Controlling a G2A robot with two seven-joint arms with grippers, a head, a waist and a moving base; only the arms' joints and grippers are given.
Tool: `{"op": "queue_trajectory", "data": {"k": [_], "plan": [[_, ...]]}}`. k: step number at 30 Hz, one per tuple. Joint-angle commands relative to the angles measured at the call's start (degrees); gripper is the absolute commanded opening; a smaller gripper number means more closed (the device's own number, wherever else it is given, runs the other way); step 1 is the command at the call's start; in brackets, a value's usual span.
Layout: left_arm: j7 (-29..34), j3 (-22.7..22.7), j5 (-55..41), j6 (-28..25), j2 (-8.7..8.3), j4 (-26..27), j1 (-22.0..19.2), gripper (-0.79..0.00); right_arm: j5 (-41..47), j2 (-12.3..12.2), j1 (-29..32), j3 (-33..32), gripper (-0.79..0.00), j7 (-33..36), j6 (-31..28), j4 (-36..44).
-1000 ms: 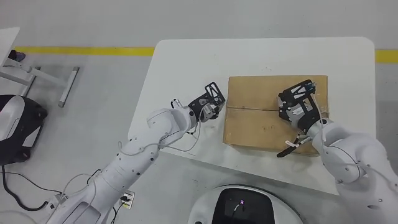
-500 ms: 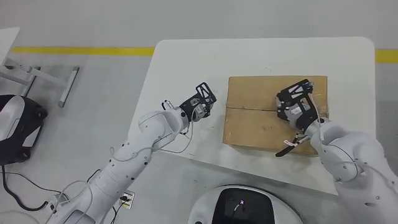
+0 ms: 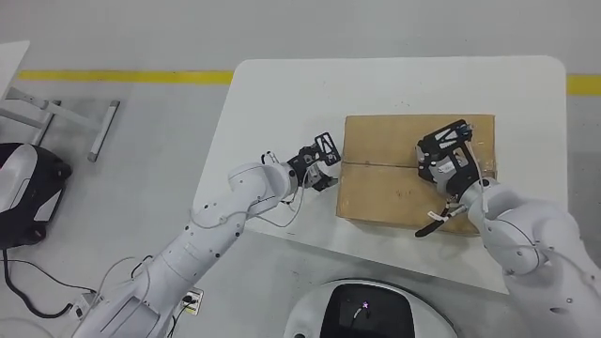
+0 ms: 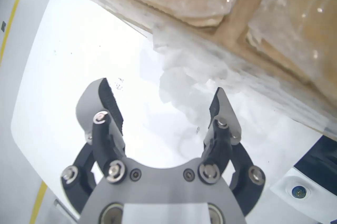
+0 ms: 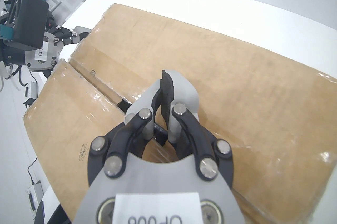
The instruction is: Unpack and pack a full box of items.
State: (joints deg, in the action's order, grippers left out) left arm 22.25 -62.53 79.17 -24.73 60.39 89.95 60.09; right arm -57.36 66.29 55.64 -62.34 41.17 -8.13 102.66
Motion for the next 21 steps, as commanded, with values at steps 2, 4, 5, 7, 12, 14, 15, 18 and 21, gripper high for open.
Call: {"op": "queue_trajectory", "data": {"k": [2, 4, 5, 7, 12, 14, 15, 18, 21], "plan": [[-0.61, 0.88, -0.88, 0.27, 0.45, -1.12, -1.08, 0.0, -0.09, 0.06, 0.13, -0.1, -0.785, -0.02, 0.09, 0.08], [-0.73, 1.12, -1.55, 0.37, 0.67, -1.59, -1.59, -0.08, -0.12, 0.11, 0.21, -0.13, -0.785, 0.0, 0.14, 0.12], [-0.8, 1.22, -1.41, 0.61, 0.75, -1.61, -1.78, -0.369, -0.07, 0.13, 0.22, -0.15, -0.785, 0.05, 0.14, 0.12], [-1.28, 1.28, -1.42, 0.86, 0.87, -1.66, -1.83, -0.671, -0.09, 0.18, 0.23, -0.17, -0.785, 0.11, 0.13, 0.13], [-2.44, 0.7, -1.06, 0.91, 0.89, -0.59, -1.03, -0.785, -0.2, 0.33, 0.17, -0.05, -0.785, 0.21, 0.08, 0.12], [-2.89, 0.4, -0.49, 1.26, 0.86, 0.04, -0.6, -0.785, -0.27, 0.39, 0.15, 0.01, -0.785, 0.25, 0.0, 0.09], [-3.2, 0.23, -0.34, 1.46, 0.86, 0.4, -0.38, -0.785, -0.29, 0.42, 0.15, 0.05, -0.785, 0.24, 0.0, 0.07], [-3.94, -0.4, 0.32, 2.07, 0.8, 1.4, 0.45, -0.785, -0.39, 0.5, 0.19, 0.09, -0.785, 0.23, 0.04, 0.07], [-4.23, -1.22, 0.24, 2.1, 0.7, 2.34, 1.36, -0.785, -0.6, 0.55, 0.33, 0.05, -0.785, 0.36, 0.09, 0.18]]}}
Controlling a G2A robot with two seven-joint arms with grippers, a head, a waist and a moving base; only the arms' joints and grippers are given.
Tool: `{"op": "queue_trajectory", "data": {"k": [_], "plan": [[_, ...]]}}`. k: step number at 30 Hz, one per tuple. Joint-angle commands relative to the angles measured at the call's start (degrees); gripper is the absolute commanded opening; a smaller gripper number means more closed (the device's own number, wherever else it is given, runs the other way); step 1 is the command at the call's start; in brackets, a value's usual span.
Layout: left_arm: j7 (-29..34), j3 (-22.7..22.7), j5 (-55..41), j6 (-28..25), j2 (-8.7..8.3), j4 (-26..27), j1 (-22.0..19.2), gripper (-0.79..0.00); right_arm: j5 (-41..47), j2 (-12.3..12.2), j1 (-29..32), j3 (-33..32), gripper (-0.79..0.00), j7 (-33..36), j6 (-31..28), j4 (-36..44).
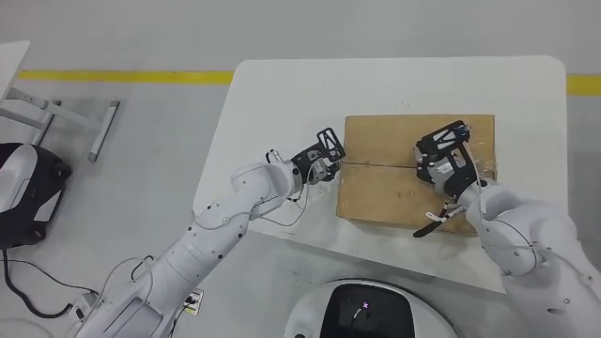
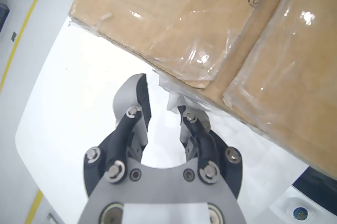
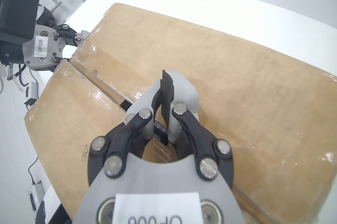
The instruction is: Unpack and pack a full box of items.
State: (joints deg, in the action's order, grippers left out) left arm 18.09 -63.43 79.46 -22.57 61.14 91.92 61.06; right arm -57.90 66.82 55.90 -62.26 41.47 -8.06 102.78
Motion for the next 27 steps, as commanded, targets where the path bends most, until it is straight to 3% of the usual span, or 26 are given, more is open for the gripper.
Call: {"op": "queue_trajectory", "data": {"k": [1, 8, 27], "plan": [[-0.06, -0.6, 0.0, -0.07, -0.08, 0.66, 0.71, -0.785, -0.09, 0.03, 0.14, -0.1, -0.785, 0.03, 0.08, 0.08], [-0.17, -2.58, 0.99, 0.84, -0.32, 2.45, 2.57, -0.785, -0.46, 0.16, 0.48, -0.01, -0.785, 0.23, -0.06, -0.01], [1.26, -7.14, 6.3, 11.66, -0.21, 8.8, 7.28, -0.785, -0.84, 0.74, -0.53, 0.85, -0.785, 2.43, -0.48, -1.87]]}}
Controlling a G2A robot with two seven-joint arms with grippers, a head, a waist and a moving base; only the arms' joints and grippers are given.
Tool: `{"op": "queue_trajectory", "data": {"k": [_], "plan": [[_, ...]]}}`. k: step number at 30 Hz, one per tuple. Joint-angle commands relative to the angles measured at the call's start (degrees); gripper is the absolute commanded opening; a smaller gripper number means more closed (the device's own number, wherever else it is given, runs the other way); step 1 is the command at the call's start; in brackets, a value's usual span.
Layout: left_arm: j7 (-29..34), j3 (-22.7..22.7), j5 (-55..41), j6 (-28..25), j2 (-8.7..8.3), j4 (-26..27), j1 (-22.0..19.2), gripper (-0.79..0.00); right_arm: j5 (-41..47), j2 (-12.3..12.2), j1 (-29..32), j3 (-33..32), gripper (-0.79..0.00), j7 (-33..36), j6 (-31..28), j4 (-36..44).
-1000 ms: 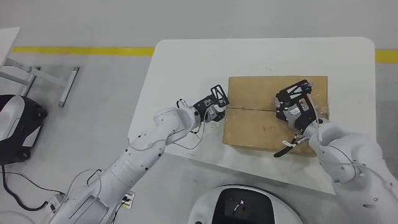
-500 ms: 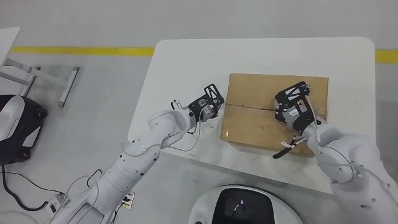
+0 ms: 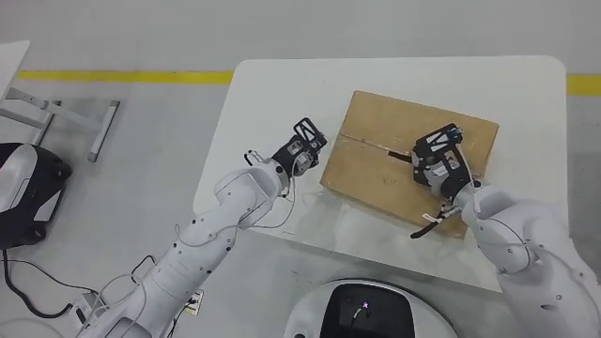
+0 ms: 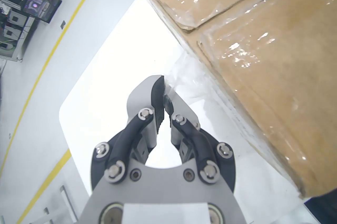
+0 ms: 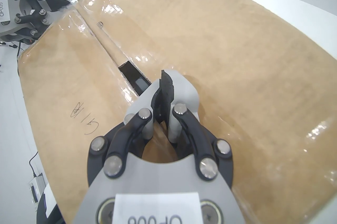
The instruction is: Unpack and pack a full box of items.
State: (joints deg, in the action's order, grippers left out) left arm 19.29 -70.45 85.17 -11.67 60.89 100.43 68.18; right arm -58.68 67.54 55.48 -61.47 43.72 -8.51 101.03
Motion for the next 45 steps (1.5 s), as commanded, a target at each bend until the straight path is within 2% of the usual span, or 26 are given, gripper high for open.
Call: {"op": "queue_trajectory", "data": {"k": [1, 14, 15, 16, 18, 27, 29, 32, 34, 35, 36, 38, 39, 42, 43, 45], "plan": [[0.22, -0.14, 1.03, 1.18, 0.07, 0.46, 0.36, -0.785, 0.02, 0.07, -0.15, 0.11, -0.785, 0.24, 0.0, -0.22], [0.37, -0.91, 5.71, 4.91, 0.57, 3.44, 1.21, -0.785, -0.13, 0.46, -0.28, 0.62, -0.785, 0.16, -0.21, -0.86], [0.28, -0.94, 6.1, 5.03, 0.6, 3.73, 1.29, -0.711, -0.15, 0.49, -0.29, 0.64, -0.785, 0.13, -0.21, -0.9], [0.11, -0.94, 6.75, 5.17, 0.63, 4.02, 1.34, -0.548, -0.18, 0.52, -0.32, 0.67, -0.785, 0.11, -0.2, -0.96], [-0.09, -0.89, 7.42, 5.49, 0.73, 4.19, 1.5, -0.474, -0.21, 0.57, -0.41, 0.72, -0.785, 0.1, -0.34, -1.11], [0.79, -1.01, 7.3, 6.01, 1.3, 2.68, 0.76, -0.502, -0.41, 0.85, -0.9, 1.09, -0.785, 0.05, -0.86, -1.71], [0.87, -0.9, 7.42, 6.08, 1.44, 2.07, 0.48, -0.493, -0.41, 0.9, -0.91, 1.07, -0.785, 0.05, -0.89, -1.8], [1.4, -0.82, 7.65, 5.81, 1.62, 1.07, -0.08, -0.422, -0.45, 0.95, -0.96, 1.02, -0.785, 0.09, -1.12, -1.88], [1.95, -1.01, 7.3, 5.05, 1.69, 0.29, -0.33, -0.449, -0.48, 0.98, -0.95, 0.97, -0.785, 0.1, -1.16, -1.89], [2.25, -1.09, 6.69, 4.23, 1.72, -0.05, -0.34, -0.434, -0.44, 1.0, -0.93, 0.95, -0.785, 0.06, -1.2, -1.88], [2.54, -1.24, 6.74, 3.5, 1.7, -0.38, -0.4, -0.409, -0.42, 1.01, -0.92, 0.91, -0.785, 0.03, -1.24, -1.9], [2.86, -1.11, 6.96, 2.29, 1.72, -1.18, -0.19, -0.243, -0.43, 1.04, -0.89, 0.78, -0.785, 0.01, -1.24, -1.94], [3.06, -1.03, 6.53, 1.96, 1.78, -1.55, -0.16, -0.197, -0.38, 1.05, -0.85, 0.75, -0.785, 0.04, -1.25, -1.96], [3.45, -0.81, 5.49, 1.83, 1.99, -2.82, -0.52, -0.12, -0.36, 1.08, -0.84, 0.69, -0.785, 0.16, -1.4, -1.94], [3.37, -0.66, 5.21, 1.97, 2.1, -3.39, -0.95, -0.068, -0.36, 1.09, -0.84, 0.65, -0.785, 0.19, -1.46, -1.95], [3.21, -0.29, 5.16, 2.89, 2.36, -4.73, -1.9, -0.034, -0.37, 1.12, -0.83, 0.6, -0.785, 0.21, -1.51, -1.96]]}}
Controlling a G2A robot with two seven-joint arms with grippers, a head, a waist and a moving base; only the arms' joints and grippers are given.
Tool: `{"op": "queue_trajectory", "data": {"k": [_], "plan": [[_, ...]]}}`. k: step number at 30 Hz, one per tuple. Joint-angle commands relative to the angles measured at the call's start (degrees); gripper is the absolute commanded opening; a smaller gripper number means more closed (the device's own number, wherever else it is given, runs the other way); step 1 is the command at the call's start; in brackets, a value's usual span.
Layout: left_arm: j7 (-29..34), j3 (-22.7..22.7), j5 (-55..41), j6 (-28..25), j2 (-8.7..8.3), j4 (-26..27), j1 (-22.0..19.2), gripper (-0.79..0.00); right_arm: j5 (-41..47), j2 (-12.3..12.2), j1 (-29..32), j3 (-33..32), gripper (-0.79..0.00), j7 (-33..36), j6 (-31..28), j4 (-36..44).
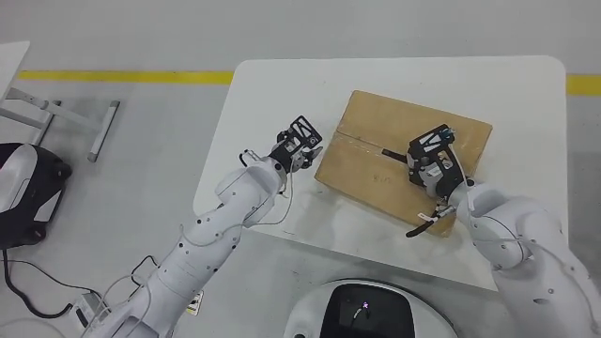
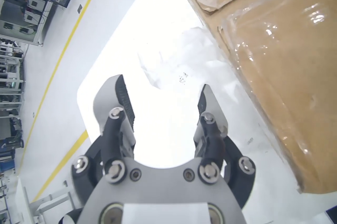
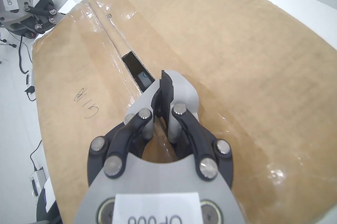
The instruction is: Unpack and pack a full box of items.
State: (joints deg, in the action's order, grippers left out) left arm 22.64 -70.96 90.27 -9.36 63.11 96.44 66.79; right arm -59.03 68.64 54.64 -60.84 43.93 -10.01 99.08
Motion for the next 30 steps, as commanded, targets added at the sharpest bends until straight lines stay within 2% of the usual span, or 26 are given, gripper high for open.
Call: {"op": "queue_trajectory", "data": {"k": [1, 4, 7, 8, 10, 11, 13, 15, 17, 19, 20, 22, 29, 30], "plan": [[-0.55, 0.59, 0.13, 1.0, 0.28, -1.33, -0.99, -0.043, 0.01, 0.03, 0.01, -0.05, -0.785, -0.01, -0.04, 0.0], [-1.12, 1.87, -0.52, 1.79, 0.81, -3.68, -2.71, -0.018, 0.03, 0.07, 0.05, -0.15, -0.785, -0.07, -0.16, -0.05], [-1.84, 3.04, -1.08, 2.63, 1.36, -6.1, -4.66, -0.089, 0.04, 0.07, 0.16, -0.34, -0.785, -0.02, -0.34, -0.08], [-2.22, 3.37, -1.46, 2.85, 1.55, -6.83, -5.3, -0.154, 0.1, 0.08, 0.2, -0.42, -0.785, 0.04, -0.38, -0.05], [-2.65, 3.94, -2.22, 3.46, 1.93, -8.37, -6.54, -0.382, 0.11, 0.07, 0.29, -0.56, -0.785, 0.12, -0.48, 0.02], [-2.76, 4.2, -2.51, 3.69, 2.11, -9.02, -7.22, -0.422, 0.1, 0.07, 0.35, -0.66, -0.785, 0.1, -0.44, 0.04], [-2.98, 4.67, -2.6, 4.5, 2.44, -10.26, -8.42, -0.446, 0.08, 0.08, 0.44, -0.79, -0.785, 0.13, -0.51, 0.12], [-3.29, 4.97, -2.68, 5.67, 2.76, -11.11, -9.46, -0.44, 0.06, 0.08, 0.51, -0.87, -0.785, 0.2, -0.61, 0.19], [-3.43, 4.95, -3.31, 6.92, 3.05, -11.53, -10.14, -0.397, 0.06, 0.09, 0.53, -0.95, -0.785, 0.27, -0.75, 0.22], [-3.53, 4.71, -3.33, 8.15, 3.24, -11.51, -10.62, -0.246, 0.06, 0.1, 0.56, -1.02, -0.785, 0.32, -0.81, 0.25], [-3.7, 4.54, -3.54, 8.46, 3.31, -11.39, -10.67, -0.209, 0.05, 0.11, 0.56, -1.02, -0.785, 0.38, -0.92, 0.26], [-3.93, 4.01, -3.5, 8.61, 3.33, -10.82, -10.34, -0.203, 0.07, 0.12, 0.56, -1.11, -0.785, 0.46, -1.0, 0.29], [-4.27, 1.09, -5.64, 8.31, 3.21, -8.18, -7.85, -0.055, 0.01, 0.15, 0.52, -1.27, -0.785, 0.81, -1.36, 0.32], [-4.31, 0.72, -5.8, 7.88, 3.16, -7.5, -7.55, -0.062, 0.02, 0.16, 0.51, -1.3, -0.785, 0.84, -1.39, 0.32]]}}
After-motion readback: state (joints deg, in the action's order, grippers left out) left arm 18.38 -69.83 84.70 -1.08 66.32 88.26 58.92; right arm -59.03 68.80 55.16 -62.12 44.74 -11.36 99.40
